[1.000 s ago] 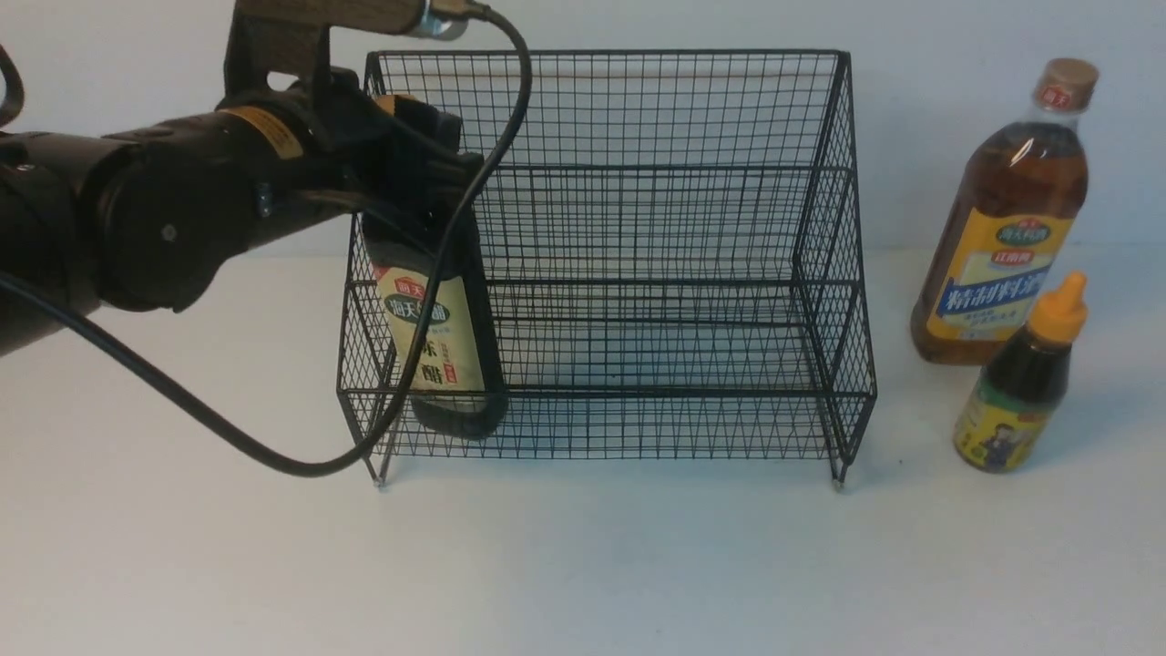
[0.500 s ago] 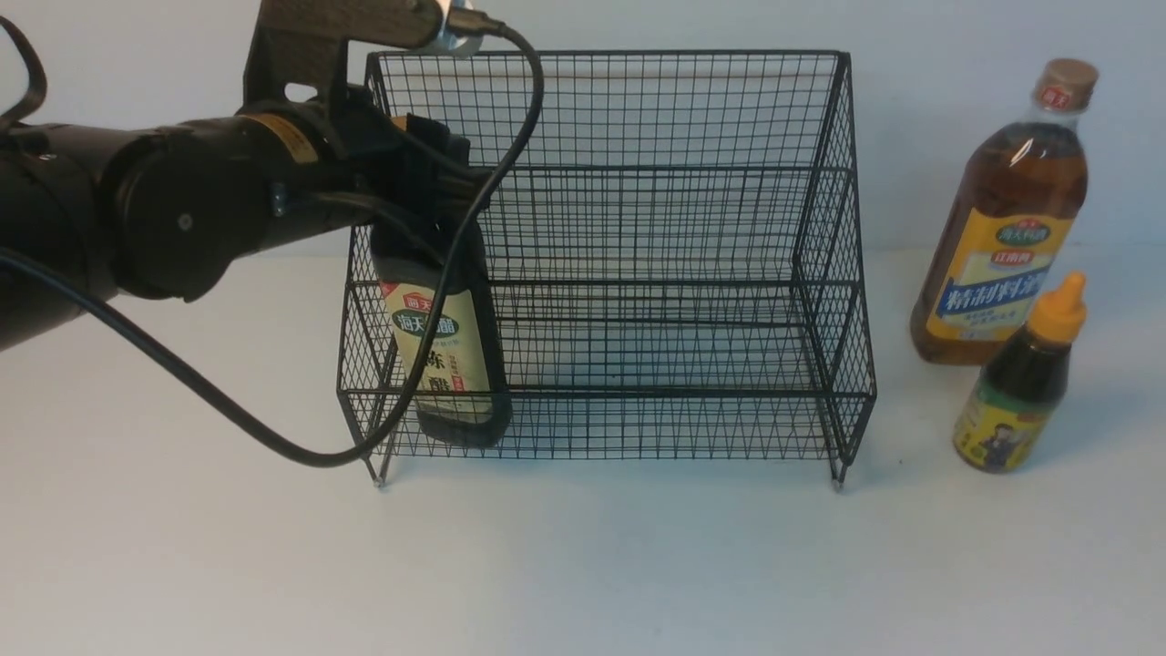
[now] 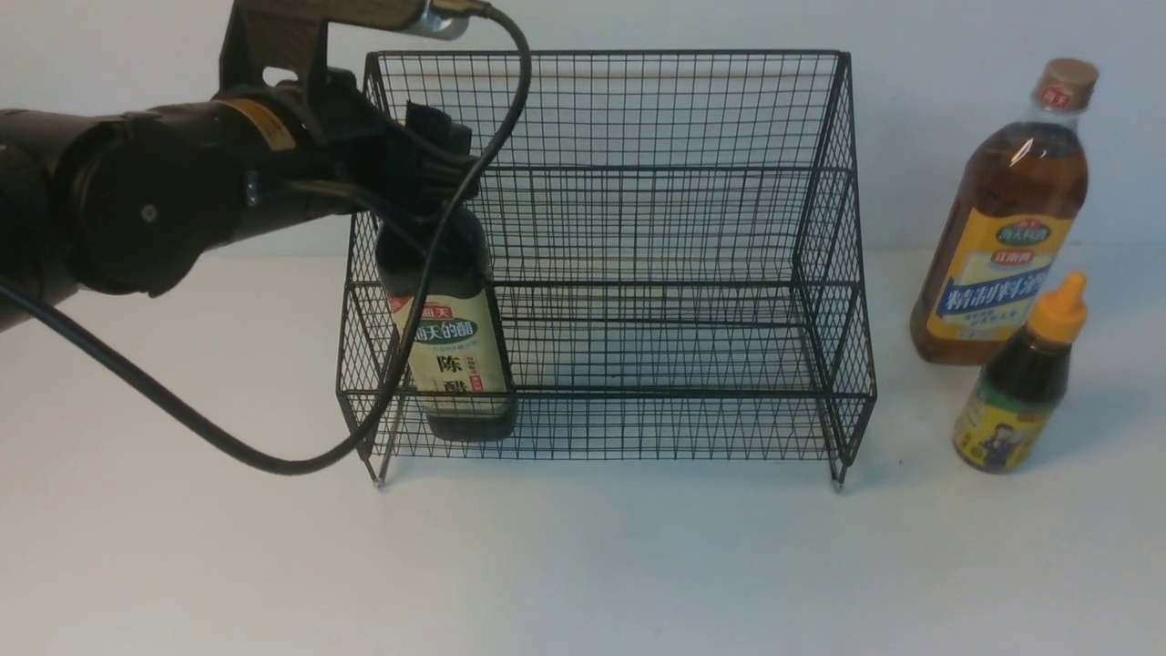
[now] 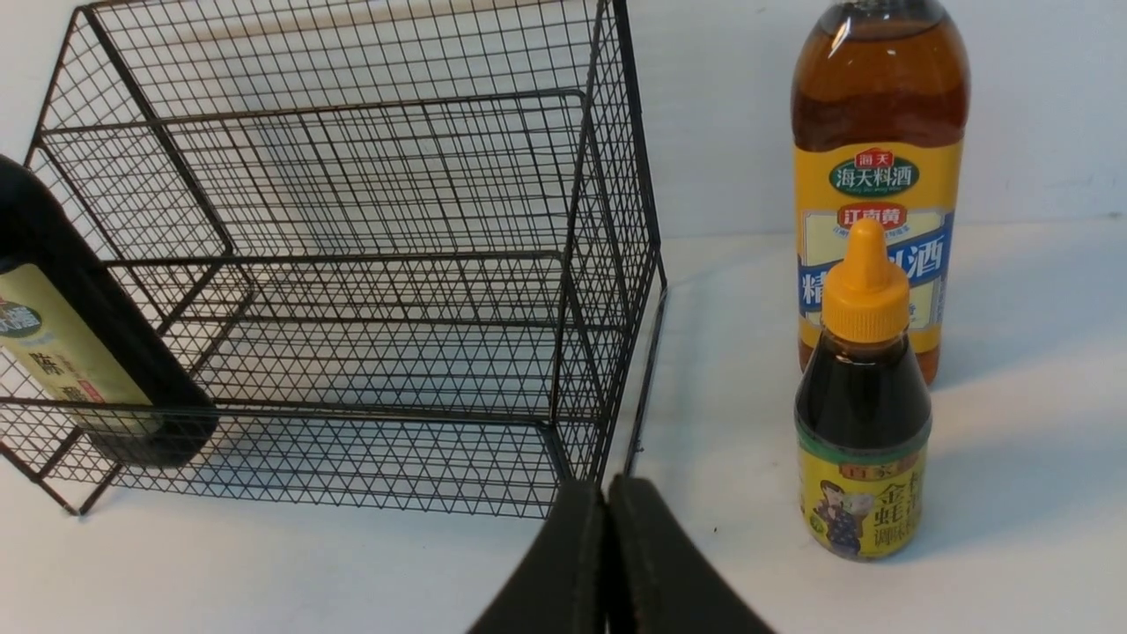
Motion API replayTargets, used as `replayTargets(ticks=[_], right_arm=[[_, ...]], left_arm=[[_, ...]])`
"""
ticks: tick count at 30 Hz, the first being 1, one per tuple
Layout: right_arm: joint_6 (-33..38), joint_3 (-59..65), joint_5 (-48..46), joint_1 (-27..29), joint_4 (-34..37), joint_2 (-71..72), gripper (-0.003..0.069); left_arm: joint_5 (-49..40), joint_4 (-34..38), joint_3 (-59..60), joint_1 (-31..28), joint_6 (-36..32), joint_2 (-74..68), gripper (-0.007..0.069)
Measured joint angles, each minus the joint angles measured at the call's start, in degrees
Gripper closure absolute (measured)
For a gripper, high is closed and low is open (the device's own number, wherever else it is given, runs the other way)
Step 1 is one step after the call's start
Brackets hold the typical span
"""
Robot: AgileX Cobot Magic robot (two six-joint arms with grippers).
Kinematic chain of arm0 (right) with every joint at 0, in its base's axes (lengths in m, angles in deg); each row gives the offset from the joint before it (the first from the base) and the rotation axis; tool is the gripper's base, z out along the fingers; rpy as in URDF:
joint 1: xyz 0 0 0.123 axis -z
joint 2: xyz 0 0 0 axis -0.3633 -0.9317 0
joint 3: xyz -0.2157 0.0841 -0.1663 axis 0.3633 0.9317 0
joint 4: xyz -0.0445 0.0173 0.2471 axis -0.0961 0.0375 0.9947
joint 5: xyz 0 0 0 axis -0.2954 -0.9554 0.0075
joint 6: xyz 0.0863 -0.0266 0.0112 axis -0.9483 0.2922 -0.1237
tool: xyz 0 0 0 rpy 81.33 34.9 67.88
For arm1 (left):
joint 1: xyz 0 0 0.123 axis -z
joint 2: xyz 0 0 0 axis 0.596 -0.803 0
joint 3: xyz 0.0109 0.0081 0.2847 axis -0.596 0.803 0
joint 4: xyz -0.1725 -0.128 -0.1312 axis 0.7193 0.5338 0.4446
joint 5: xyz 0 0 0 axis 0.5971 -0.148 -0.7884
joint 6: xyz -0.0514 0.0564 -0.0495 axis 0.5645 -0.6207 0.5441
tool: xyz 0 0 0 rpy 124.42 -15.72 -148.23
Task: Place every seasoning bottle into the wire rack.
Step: Use the left arm to put the condiment bottle back on the shelf, then use the right arm to grab the condiment bottle closest to it
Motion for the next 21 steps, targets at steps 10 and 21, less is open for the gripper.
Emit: replayTargets(ticks=[10,21], right_arm=[[0.00,0.00,0.32,0.00,-0.13,-0.04,0.0672],[3.55,-2.30,16.76,0.00,-0.05,-10.75,0.0672]], left_arm=[[-0.31,-0.20,0.20,0.00,-0.06,4.47,0.0174],[-13.54,-0.41,0.26,0.00,-0.06,20.81,0.0471]])
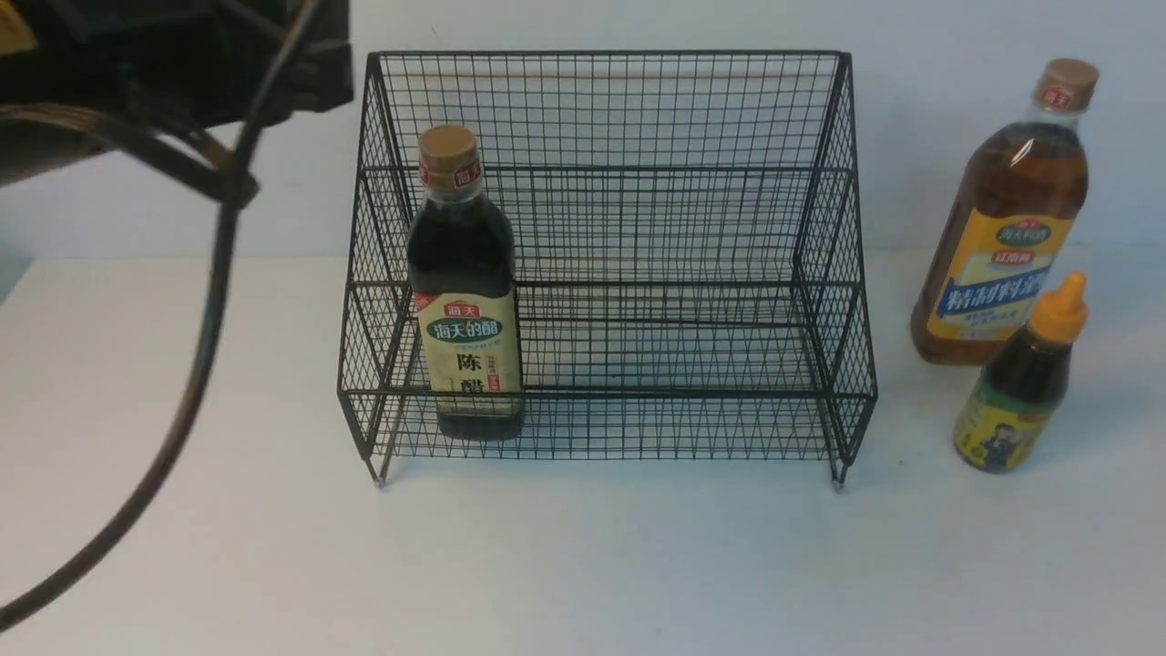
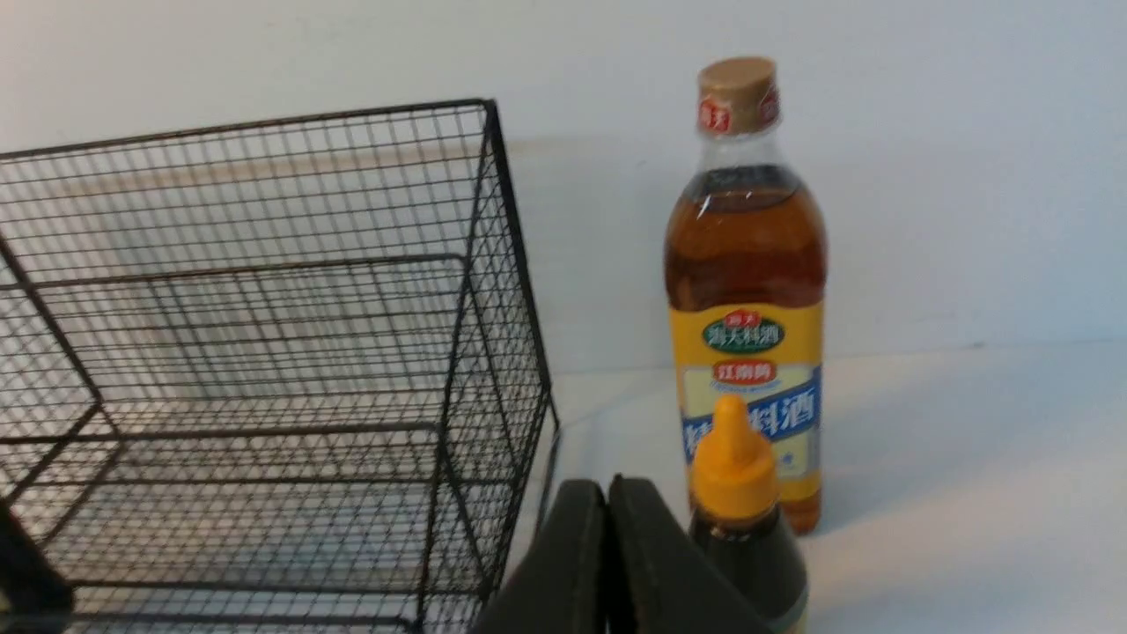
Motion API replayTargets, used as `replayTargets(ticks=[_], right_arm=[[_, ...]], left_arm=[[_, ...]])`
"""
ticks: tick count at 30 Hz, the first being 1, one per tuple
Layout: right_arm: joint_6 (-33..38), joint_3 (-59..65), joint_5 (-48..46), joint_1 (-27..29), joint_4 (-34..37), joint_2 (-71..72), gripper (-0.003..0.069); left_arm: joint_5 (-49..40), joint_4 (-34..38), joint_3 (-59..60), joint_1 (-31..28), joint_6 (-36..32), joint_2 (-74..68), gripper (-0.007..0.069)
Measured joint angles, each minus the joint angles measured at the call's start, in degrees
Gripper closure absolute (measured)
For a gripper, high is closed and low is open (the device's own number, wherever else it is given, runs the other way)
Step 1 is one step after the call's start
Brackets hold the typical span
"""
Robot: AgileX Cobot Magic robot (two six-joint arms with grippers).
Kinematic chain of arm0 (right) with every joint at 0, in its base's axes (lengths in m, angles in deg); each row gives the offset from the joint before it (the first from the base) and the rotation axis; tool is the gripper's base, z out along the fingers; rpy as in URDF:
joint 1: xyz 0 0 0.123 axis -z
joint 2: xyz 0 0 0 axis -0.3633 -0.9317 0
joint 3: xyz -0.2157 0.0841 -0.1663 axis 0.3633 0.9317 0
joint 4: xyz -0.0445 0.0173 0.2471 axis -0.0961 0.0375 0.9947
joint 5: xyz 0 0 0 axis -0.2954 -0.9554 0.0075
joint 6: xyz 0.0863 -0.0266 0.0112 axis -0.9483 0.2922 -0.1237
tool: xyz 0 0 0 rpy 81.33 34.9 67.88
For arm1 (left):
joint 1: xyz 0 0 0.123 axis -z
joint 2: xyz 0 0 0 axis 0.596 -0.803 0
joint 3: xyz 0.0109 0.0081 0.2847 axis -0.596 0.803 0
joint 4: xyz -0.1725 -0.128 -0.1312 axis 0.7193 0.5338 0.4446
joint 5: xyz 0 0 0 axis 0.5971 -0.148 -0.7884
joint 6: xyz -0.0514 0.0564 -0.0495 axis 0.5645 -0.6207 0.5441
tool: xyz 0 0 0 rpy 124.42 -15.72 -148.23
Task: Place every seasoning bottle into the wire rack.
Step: Use the right arm to grab the condiment bottle closest to it
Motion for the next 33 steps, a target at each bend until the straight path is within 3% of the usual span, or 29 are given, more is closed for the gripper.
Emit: replayTargets(ticks=[1,2,3,10,13,14,19,21,23,28,33], right_arm=[[0.21,0.00,0.00,0.00,0.06,0.00,0.0672],[2.15,-0.84,2.88,0.00,0.27,-3.49,0.0672],[2.98,-1.16,4.26,0.00,0.50,-5.09,0.0669],[4.70,-2.26,13.12,0.00,3.59,-18.16,0.0601],[4.79,-3.15,15.59,-0.05,4.97,-23.36,0.0519],[4.79,-3.92,18.04,-0.84,5.45,-26.82,0.0440],[5.06,-5.36,23.29,-4.24,5.30,-32.19,0.0268],[5.34,-5.56,27.27,-6.48,3.53,-35.24,0.0169],[5.34,-5.68,29.69,-7.28,2.76,-37.09,0.0128],[4.19,-5.77,37.23,-7.78,2.39,-43.73,0.0078],[0.81,-8.00,37.95,-7.78,0.01,-50.30,0.0074]], left_arm=[[-0.44,0.00,0.00,0.00,0.00,0.00,0.0482],[-3.72,0.00,0.00,0.00,0.00,2.04,0.0561],[-5.60,-0.06,0.00,0.00,0.00,3.16,0.0590],[-10.36,-1.28,5.38,0.00,-0.06,10.84,0.0629],[-10.42,-2.10,10.80,0.00,-0.06,15.49,0.0629],[-10.36,-2.88,14.75,0.00,-0.06,19.13,0.0629],[-9.21,-4.47,23.29,0.00,-0.01,27.26,0.0629],[-7.38,-5.55,27.74,0.00,-0.01,31.50,0.0629],[-6.48,-6.00,29.70,0.00,-0.01,33.73,0.0629],[-5.80,-6.00,31.47,0.00,1.09,36.30,0.0629],[-5.69,-6.00,31.47,0.00,3.07,36.33,0.0629]])
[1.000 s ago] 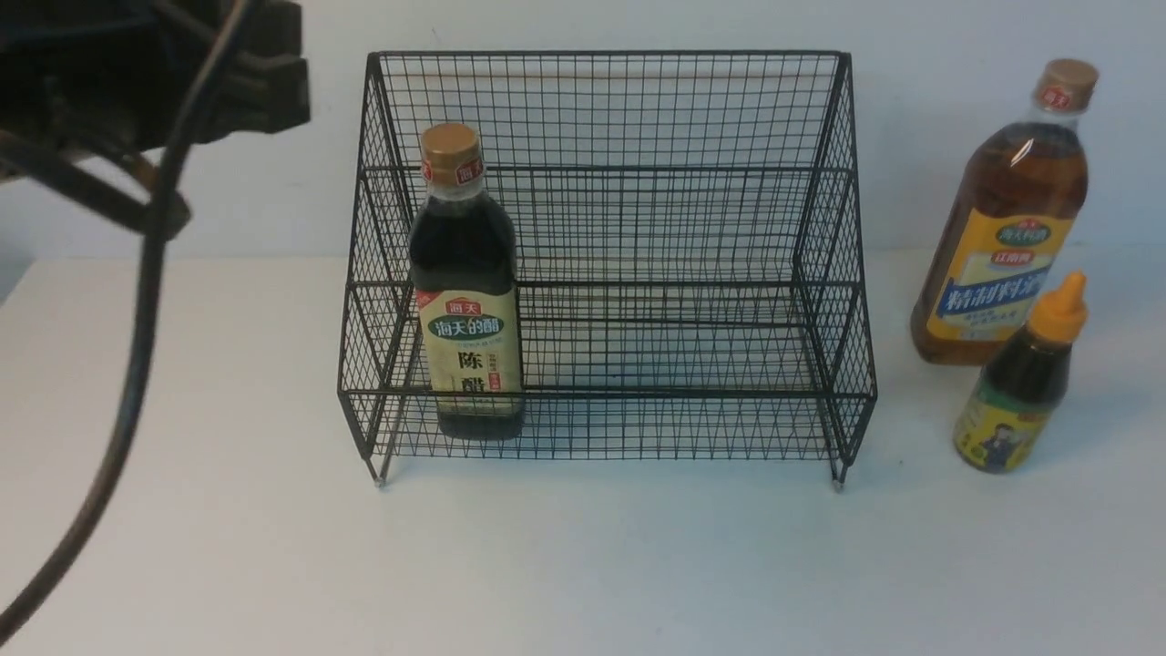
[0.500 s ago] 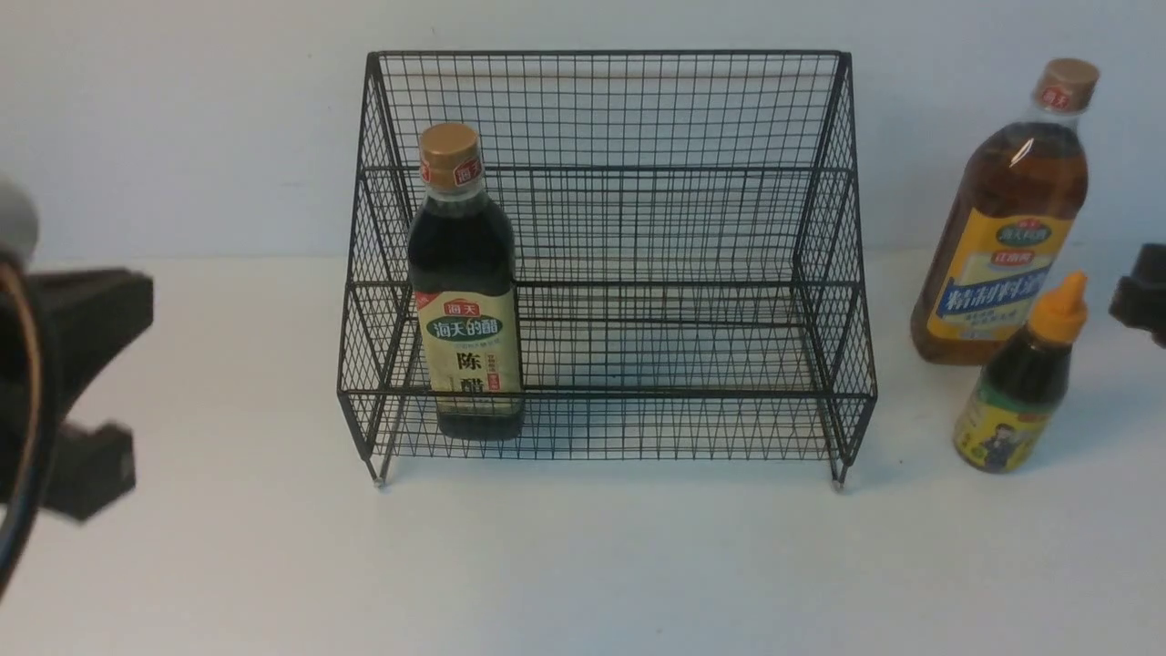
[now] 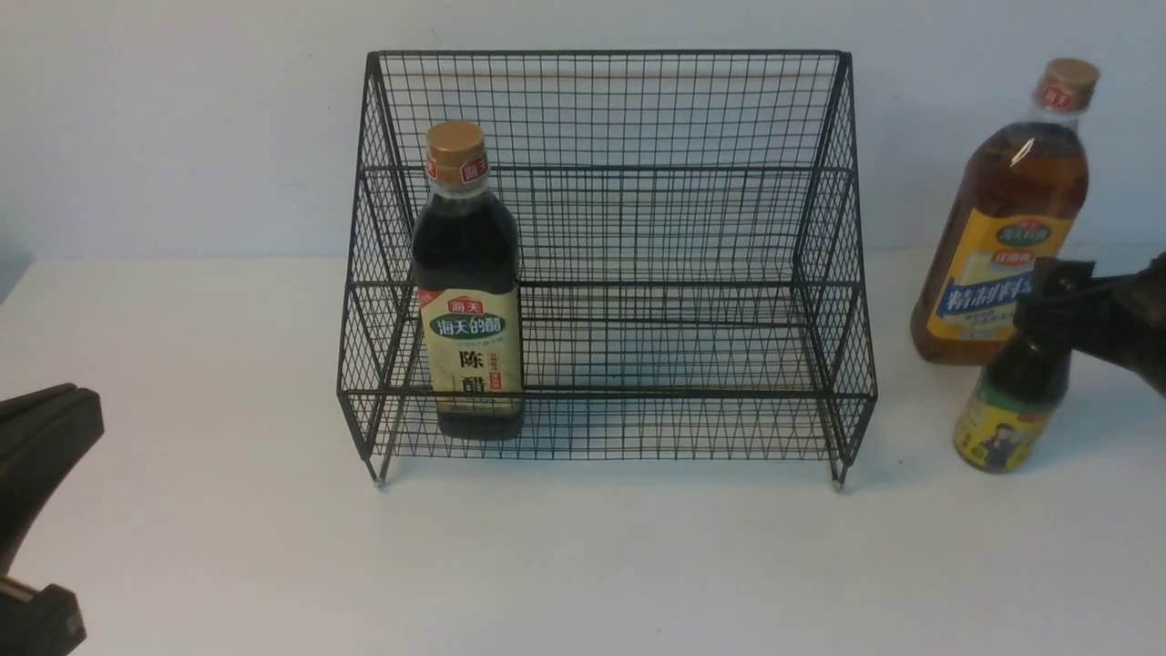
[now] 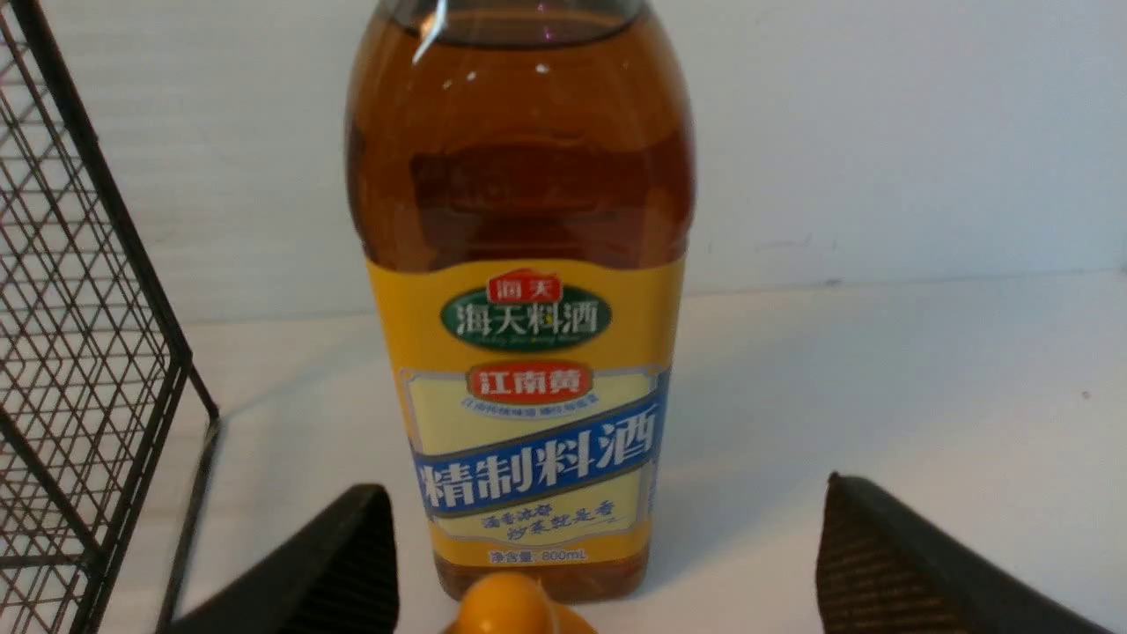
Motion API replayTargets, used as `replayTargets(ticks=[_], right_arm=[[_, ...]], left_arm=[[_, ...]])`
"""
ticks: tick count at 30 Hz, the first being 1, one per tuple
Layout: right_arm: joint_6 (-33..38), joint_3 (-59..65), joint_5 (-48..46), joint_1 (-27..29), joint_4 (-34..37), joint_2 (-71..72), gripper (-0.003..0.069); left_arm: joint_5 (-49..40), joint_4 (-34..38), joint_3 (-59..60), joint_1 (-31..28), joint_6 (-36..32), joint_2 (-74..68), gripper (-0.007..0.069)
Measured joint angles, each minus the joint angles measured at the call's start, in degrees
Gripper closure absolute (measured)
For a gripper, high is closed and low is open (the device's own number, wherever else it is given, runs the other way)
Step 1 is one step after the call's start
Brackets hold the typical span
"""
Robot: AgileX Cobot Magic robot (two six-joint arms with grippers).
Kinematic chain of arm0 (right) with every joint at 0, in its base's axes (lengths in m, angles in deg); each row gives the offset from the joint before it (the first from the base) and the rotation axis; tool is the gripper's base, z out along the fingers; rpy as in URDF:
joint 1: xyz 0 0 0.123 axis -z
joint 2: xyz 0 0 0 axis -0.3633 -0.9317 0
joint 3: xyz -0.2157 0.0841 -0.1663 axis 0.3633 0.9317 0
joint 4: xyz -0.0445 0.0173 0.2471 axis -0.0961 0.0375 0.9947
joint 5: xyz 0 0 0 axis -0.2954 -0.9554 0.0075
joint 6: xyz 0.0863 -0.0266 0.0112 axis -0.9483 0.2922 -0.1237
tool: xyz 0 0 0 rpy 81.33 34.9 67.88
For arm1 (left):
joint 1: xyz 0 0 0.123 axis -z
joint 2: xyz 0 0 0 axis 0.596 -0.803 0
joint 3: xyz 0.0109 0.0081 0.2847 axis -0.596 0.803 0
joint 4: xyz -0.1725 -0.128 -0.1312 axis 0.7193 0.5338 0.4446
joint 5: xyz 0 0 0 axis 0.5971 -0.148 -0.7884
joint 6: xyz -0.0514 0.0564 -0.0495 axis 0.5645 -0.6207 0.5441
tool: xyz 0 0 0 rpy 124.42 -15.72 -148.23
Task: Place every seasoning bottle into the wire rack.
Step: Use the right arm to grab the condiment bottle closest to it
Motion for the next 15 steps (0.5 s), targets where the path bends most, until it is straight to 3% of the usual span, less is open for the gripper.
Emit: replayTargets(ticks=[6,8,11,15], right_arm=[[-2.67,-1.85,-0.06,-0.07,-3.24,-4.59,0.0107],[-2.77,-1.91,-0.10,-0.07,-3.40,-5.49,0.0175],[-2.84,-1.96,-1.46,-0.09,-3.45,-5.68,0.0391],[-2.00,-1.90,-8.10,-0.09,-4.05,-1.80,0.0387]], left_arm=[[0.00,0.00,0.00,0.00,0.14,0.00,0.0629],[-0.14,0.00,0.00,0.00,0.14,0.00,0.0629],[-0.66,0.00,0.00,0.00,0.14,0.00,0.0629],[-0.71,0.00,0.00,0.00,0.14,0.02,0.0629]])
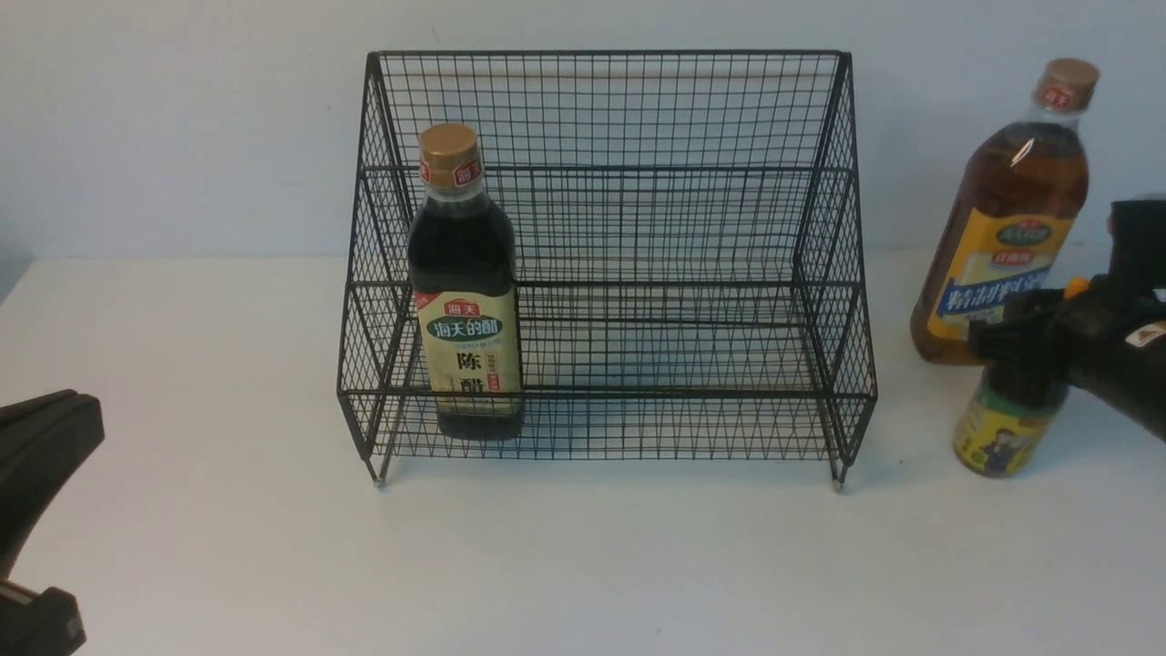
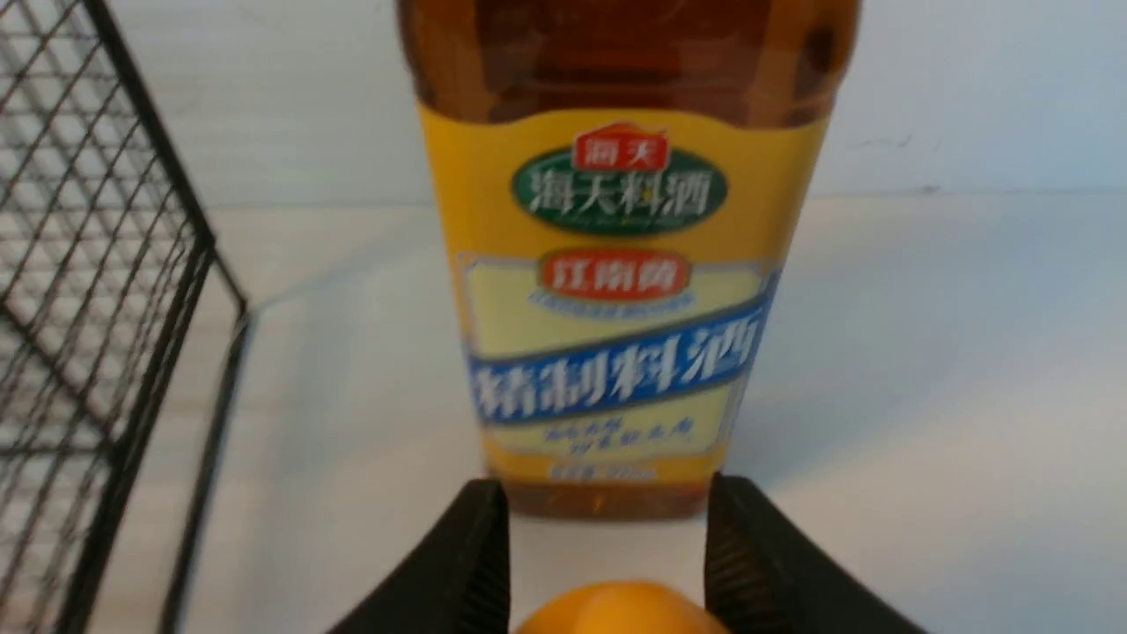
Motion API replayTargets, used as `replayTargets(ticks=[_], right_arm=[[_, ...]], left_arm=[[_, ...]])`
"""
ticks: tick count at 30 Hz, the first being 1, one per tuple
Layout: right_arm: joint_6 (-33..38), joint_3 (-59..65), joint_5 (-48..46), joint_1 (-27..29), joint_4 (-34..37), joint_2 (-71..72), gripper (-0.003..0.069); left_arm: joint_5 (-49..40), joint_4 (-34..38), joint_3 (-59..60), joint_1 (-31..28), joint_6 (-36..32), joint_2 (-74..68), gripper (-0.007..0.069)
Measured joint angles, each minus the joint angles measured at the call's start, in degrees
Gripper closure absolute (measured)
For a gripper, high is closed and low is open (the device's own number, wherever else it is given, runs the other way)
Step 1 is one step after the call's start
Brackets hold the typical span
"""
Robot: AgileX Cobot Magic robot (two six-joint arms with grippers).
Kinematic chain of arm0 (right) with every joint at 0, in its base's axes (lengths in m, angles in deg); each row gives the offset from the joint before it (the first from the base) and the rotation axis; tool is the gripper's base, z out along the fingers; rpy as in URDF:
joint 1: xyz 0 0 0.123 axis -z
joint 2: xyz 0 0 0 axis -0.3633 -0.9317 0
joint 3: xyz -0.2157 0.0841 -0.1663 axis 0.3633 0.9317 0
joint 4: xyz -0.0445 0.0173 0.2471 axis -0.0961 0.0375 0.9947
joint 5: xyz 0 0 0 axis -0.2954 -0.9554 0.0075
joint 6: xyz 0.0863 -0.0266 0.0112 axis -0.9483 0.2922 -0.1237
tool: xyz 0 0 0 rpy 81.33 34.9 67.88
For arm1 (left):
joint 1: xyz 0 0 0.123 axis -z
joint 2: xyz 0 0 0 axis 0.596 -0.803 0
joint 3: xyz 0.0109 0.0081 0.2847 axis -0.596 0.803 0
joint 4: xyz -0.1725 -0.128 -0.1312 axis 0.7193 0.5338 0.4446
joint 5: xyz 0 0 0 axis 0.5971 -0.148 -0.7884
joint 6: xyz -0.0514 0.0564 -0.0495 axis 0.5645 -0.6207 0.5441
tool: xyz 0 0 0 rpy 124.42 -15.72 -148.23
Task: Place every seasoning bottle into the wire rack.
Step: Use the right arm to put the condiment bottle back on the shelf
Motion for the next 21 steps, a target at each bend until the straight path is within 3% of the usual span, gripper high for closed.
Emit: replayTargets(ticks=[11,16,21], right_arm=[[-3.04,-2.94,-18.40,-1.31,-0.71,27.11,0.0387],[-3.27,-8.53,-22.99,-9.49,-0.59,28.18,0.0387],[-2.82,-11.46,-19.82,-17.19,-0.39,23.91,0.0387]], left_arm=[[0.00,0.00,0.00,0.00,0.34,0.04,0.0629],[1.03,0.00,0.00,0.00,0.34,0.04,0.0629],[1.65,0.00,0.00,0.00,1.17,0.04,0.0629]])
